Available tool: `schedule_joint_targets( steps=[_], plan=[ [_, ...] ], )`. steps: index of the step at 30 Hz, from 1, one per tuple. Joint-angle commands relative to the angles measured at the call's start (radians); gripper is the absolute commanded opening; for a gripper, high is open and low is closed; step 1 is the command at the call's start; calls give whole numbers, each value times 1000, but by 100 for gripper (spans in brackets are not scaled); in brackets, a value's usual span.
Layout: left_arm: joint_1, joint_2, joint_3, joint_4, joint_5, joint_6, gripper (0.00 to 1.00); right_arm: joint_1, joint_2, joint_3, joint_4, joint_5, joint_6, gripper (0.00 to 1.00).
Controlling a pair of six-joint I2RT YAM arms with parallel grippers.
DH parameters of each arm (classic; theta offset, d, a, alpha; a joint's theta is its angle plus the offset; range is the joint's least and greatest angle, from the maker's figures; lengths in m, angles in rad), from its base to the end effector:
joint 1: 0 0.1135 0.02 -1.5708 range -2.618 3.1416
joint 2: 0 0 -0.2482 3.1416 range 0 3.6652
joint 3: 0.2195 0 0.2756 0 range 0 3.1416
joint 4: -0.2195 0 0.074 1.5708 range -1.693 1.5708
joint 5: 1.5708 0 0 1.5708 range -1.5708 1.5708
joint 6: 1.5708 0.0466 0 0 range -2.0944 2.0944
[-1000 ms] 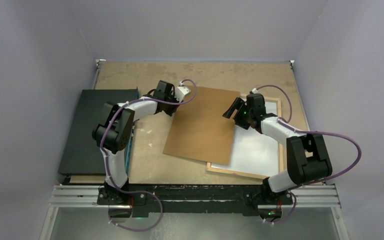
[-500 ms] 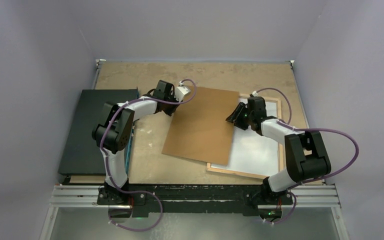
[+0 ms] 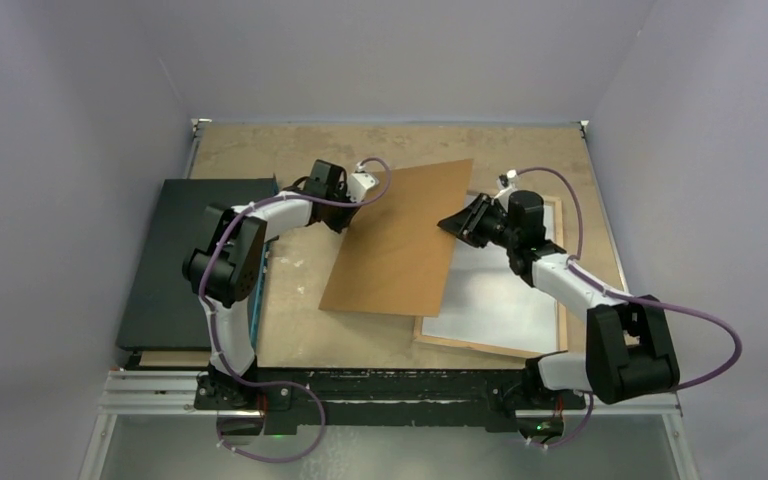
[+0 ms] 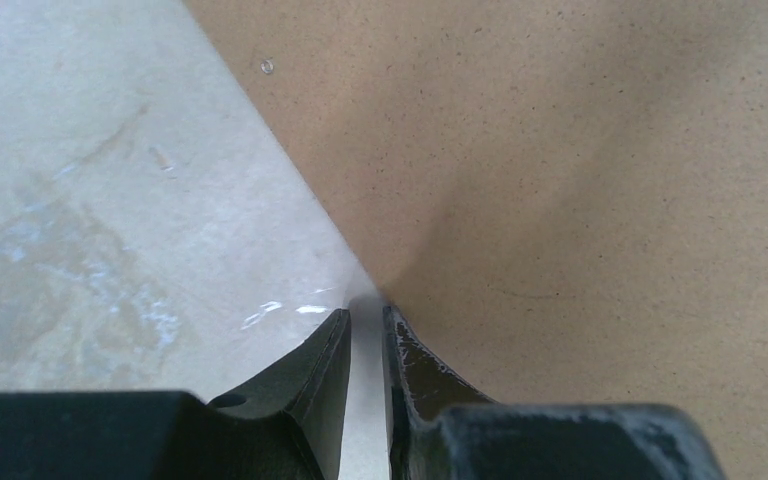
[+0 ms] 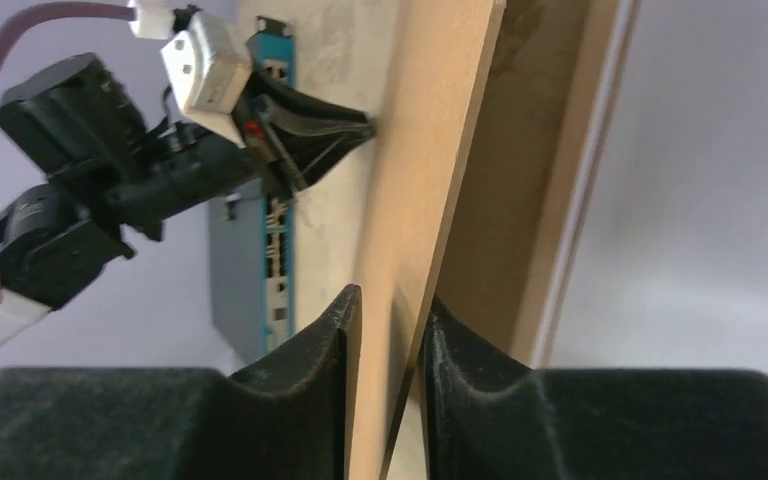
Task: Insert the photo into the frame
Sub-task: Pick up the photo frame item at the center of the board.
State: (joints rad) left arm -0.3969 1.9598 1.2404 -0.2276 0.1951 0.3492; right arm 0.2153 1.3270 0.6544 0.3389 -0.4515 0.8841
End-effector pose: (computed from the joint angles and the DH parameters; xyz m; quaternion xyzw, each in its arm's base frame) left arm 0.3893 -0.1730 0.1139 0.3731 0.8712 -0.1000 0.3031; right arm 0.3057 0.0877 0.1957 0.1380 0.7927 0.4507 0.3866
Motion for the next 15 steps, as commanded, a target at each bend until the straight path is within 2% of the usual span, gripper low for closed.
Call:
schedule_joint_targets(
  steps=[1,4,7,8,11,15],
  plan=[
    [-32,41,-49,-217,179,-45,18,21,-3,-17,112,-123,71,23],
    [-20,4,-54,-206,225,-45,18,22,6,11,82,-119,69,20],
    [-11,-18,-51,-209,248,-41,22,23,-11,46,8,-95,51,6],
    [0,-31,-45,-216,255,-39,25,22,-25,56,-15,-82,50,1],
    [63,-118,-7,-258,307,-7,44,22,-79,98,-76,-23,70,0],
    [174,-343,70,-350,490,102,62,22,-113,145,-105,33,195,0]
  ],
)
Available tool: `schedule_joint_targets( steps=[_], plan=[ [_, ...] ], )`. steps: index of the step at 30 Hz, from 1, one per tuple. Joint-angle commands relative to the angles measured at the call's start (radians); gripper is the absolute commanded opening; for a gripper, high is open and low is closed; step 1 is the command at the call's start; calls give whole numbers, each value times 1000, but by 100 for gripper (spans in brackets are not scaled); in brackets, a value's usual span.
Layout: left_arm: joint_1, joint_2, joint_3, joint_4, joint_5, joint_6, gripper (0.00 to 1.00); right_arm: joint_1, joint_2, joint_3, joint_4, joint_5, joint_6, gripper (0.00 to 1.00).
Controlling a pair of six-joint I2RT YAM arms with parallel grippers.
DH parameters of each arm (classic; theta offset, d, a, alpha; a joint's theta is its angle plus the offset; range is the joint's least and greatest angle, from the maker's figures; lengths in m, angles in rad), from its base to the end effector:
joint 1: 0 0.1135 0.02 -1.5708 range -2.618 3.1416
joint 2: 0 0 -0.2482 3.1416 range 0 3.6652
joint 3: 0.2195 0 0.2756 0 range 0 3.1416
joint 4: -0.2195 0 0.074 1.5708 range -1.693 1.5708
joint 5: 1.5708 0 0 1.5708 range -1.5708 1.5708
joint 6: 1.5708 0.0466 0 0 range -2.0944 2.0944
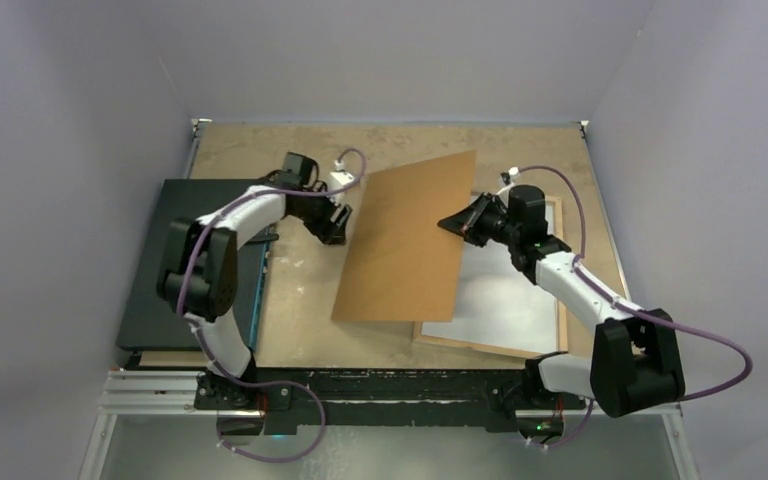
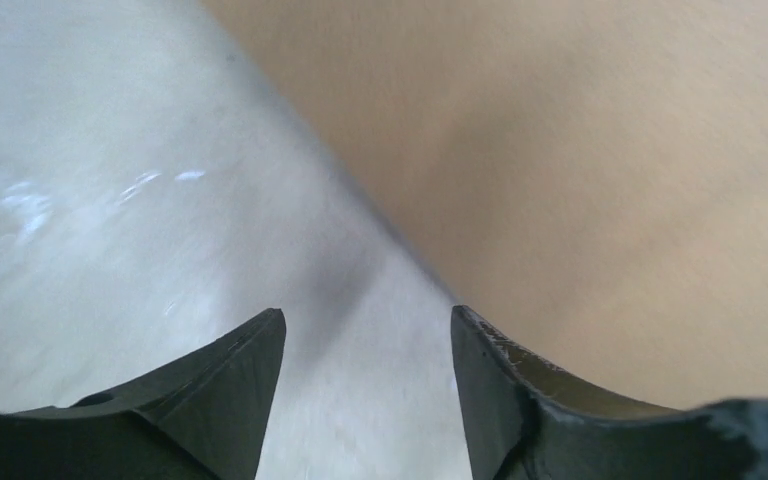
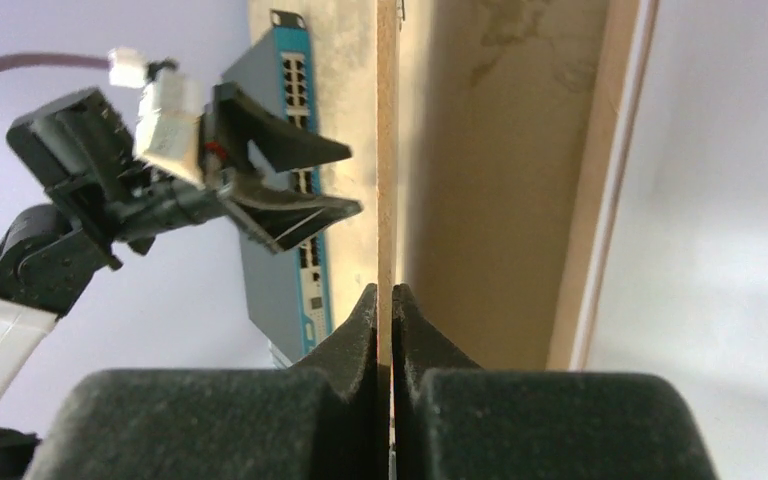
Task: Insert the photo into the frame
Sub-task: Pick up the photo frame item at the center of the board.
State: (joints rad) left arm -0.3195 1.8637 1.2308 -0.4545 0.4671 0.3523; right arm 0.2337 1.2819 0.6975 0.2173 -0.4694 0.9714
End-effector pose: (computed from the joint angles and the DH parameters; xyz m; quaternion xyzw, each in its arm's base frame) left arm 0.3711 -0.1449 0.1381 0.3637 0.8735 -0.2209 0.2365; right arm 0.3012 0.0934 0.2116 0.1662 0.7952 0.4700 0.3450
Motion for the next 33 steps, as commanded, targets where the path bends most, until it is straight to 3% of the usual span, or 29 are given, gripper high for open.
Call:
schedule_joint_targets(
  steps=[1,4,7,13,21,25,28,33],
  plan=[
    [100,-311,96,-159,228,161,64,8,-70,112,17,69,147,0],
    [55,-482,98,-302,220,412,80,41,-71,169,-16,140,250,0],
    [-102,-614,56,-410,82,579,83,86,-69,242,-41,240,345,0],
    [-213,-811,-72,-285,3,650,83,111,-21,363,-42,289,467,0],
    [-217,-934,-187,-156,-54,753,75,116,-6,383,6,289,567,0],
    [-218,-958,-241,67,-154,714,53,136,-2,378,16,286,584,0],
    [-219,-983,-278,173,-161,708,51,149,-1,366,13,283,599,0],
    [-222,-1008,-338,207,-130,784,48,169,9,352,28,259,614,0]
  ],
)
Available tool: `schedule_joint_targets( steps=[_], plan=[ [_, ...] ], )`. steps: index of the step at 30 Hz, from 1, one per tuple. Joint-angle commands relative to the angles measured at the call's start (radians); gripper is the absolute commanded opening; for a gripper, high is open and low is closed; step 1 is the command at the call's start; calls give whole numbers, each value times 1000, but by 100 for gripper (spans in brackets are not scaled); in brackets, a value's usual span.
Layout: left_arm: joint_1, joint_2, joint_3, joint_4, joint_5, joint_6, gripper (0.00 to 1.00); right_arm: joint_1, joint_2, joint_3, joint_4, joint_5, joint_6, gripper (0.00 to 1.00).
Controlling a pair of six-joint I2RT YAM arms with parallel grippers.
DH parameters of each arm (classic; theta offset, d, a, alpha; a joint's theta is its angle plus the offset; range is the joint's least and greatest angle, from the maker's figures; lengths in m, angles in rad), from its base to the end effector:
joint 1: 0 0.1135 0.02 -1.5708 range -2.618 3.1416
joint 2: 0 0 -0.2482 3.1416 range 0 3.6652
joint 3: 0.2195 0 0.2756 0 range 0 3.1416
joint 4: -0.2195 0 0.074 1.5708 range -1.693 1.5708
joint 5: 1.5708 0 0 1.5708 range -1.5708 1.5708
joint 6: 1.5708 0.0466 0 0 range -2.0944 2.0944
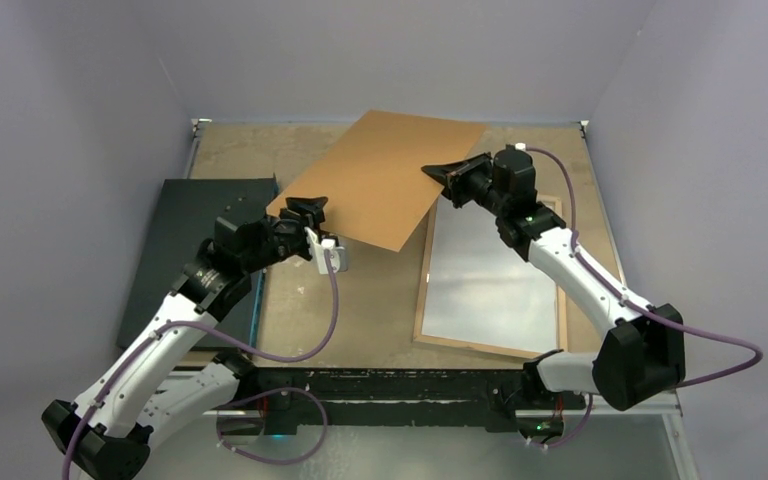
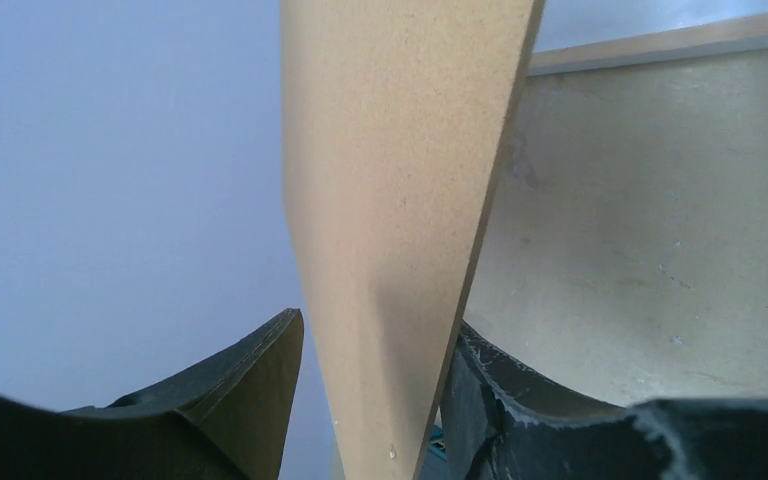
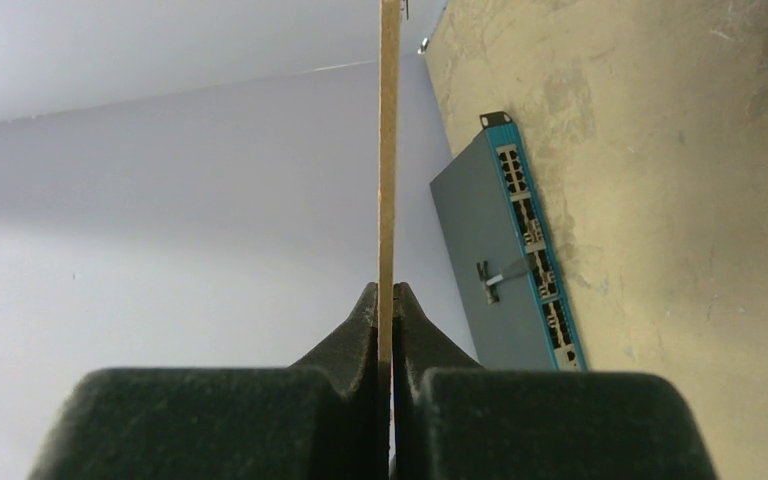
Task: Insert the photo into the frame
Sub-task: Pick up the photo frame item at the center of the board.
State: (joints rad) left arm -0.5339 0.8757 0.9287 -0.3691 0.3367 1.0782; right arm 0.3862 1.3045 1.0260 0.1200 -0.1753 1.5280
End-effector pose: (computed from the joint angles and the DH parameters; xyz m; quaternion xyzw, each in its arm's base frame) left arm 0.1976 -0.1347 0.3416 0.6440 0.4816 0.0249 0.5939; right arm 0.3195 0.1387 0.3178 0.3618 0.6684 0.5668 0.3178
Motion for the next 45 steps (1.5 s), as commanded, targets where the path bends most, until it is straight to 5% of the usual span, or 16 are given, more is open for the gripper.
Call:
schedule_joint_targets(
  steps=[1,8,12,15,17,22,26,29,37,45],
  plan=[
    [-7,-17,-37,120,-2,71,47,18,-17,20,124,-37,58,0],
    [-8,-13,-34,162,-22,93,16,29,-31,-11,53,-83,-18,0],
    [-9,11,-3,107,-5,101,17,32,-32,-52,42,-138,-78,1],
    [-10,28,20,64,3,108,35,38,-19,-60,18,-180,-131,2],
    [-13,30,19,52,9,129,39,46,-19,-77,14,-201,-137,1],
    [-31,21,-4,66,13,179,19,71,-29,-122,48,-218,-115,3],
    [-44,3,-45,142,-14,241,0,83,-17,-139,81,-253,-124,20],
    [-44,-1,-58,181,-37,261,0,83,19,-139,125,-325,-159,47],
    [-44,-6,-51,171,-67,305,0,64,71,-20,-16,-487,-441,98],
    [-44,-25,-44,95,-75,332,0,-48,-16,137,-275,-443,-910,99]
  ],
)
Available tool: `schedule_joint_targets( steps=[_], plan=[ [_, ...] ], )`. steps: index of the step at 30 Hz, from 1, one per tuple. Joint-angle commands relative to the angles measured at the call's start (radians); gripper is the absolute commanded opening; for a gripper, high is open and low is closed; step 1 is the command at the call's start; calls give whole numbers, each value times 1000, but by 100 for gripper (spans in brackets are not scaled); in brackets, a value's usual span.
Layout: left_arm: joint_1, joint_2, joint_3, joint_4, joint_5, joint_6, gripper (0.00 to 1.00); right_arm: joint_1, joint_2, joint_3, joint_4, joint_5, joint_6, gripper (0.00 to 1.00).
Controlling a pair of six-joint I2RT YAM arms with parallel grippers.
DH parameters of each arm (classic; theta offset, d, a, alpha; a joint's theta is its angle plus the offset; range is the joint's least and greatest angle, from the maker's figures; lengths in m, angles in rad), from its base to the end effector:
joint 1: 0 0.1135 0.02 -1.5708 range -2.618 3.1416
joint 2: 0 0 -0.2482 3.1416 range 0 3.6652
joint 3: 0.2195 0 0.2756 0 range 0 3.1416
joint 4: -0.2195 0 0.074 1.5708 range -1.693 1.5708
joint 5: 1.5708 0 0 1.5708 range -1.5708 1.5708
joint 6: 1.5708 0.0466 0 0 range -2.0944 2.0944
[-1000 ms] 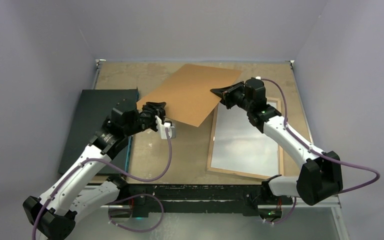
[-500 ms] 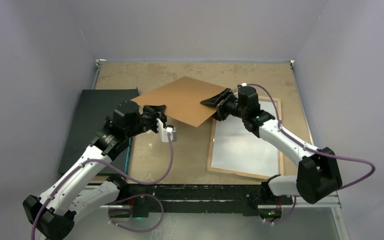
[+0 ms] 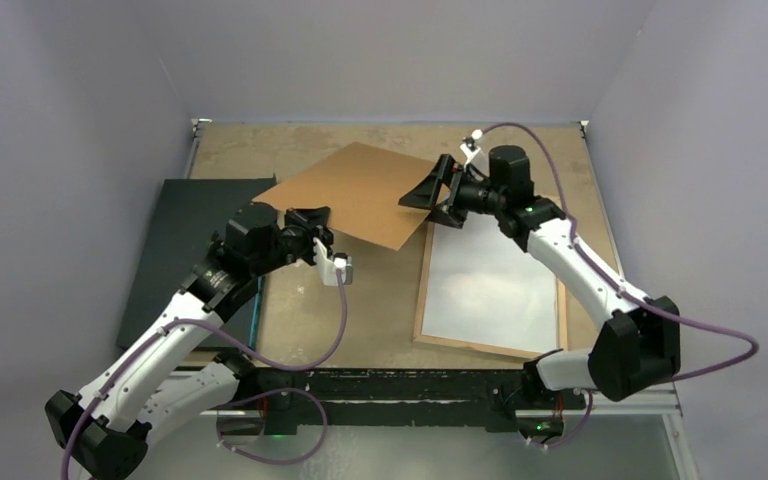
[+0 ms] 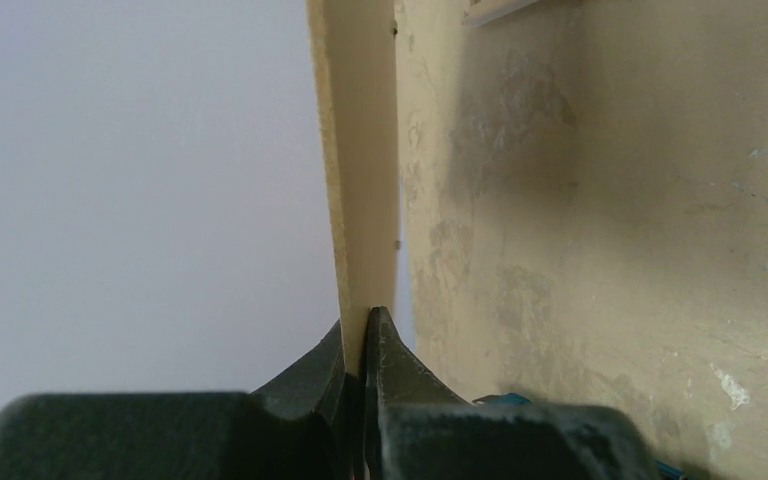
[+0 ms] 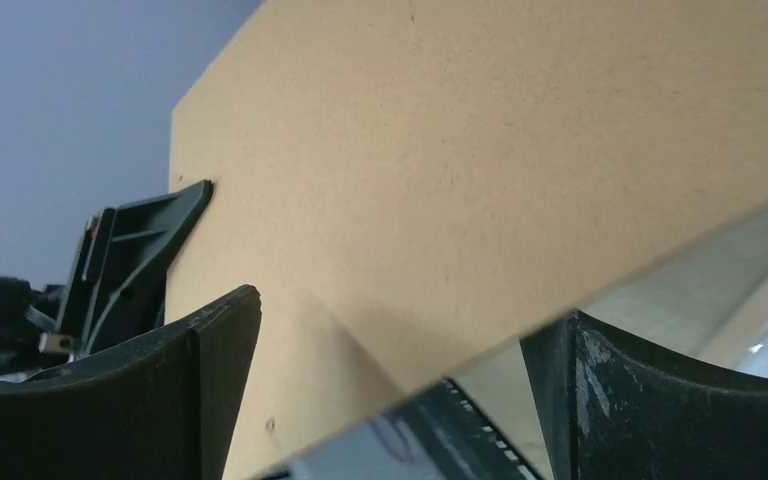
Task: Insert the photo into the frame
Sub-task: Pick up the photo frame item at the center of the board, then turn over the photo frame item on the photo frame.
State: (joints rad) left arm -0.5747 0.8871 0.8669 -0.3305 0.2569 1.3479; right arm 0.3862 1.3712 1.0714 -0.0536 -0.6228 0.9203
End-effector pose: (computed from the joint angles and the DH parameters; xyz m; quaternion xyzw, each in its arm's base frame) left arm 0.1994 -0.1432 0.3196 0.7085 0.4052 0.1170 0.5658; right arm 0.3144 0.1572 0.2960 0.0371 0.7995 0.5304 0.2795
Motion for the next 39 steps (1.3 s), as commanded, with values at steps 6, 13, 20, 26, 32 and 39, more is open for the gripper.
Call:
schedule_joint_targets(
  steps=[6,13,20,26,32,39],
  plan=[
    [-3,-67,-3,65,-1,76,0,-102,-31,215,-292,72,-491,99],
    [-3,-74,15,68,-13,56,0,-98,-304,-34,-24,281,-947,99],
    [-3,-65,36,49,0,32,0,-96,-493,-291,128,81,-1387,93],
    [-3,-63,45,44,-7,27,0,67,-477,-326,148,140,-1542,86],
    [-3,-52,59,41,5,18,0,168,-402,-287,176,191,-1604,81],
    [-4,-48,83,37,-3,21,0,269,-299,-267,288,355,-1711,75]
  ],
)
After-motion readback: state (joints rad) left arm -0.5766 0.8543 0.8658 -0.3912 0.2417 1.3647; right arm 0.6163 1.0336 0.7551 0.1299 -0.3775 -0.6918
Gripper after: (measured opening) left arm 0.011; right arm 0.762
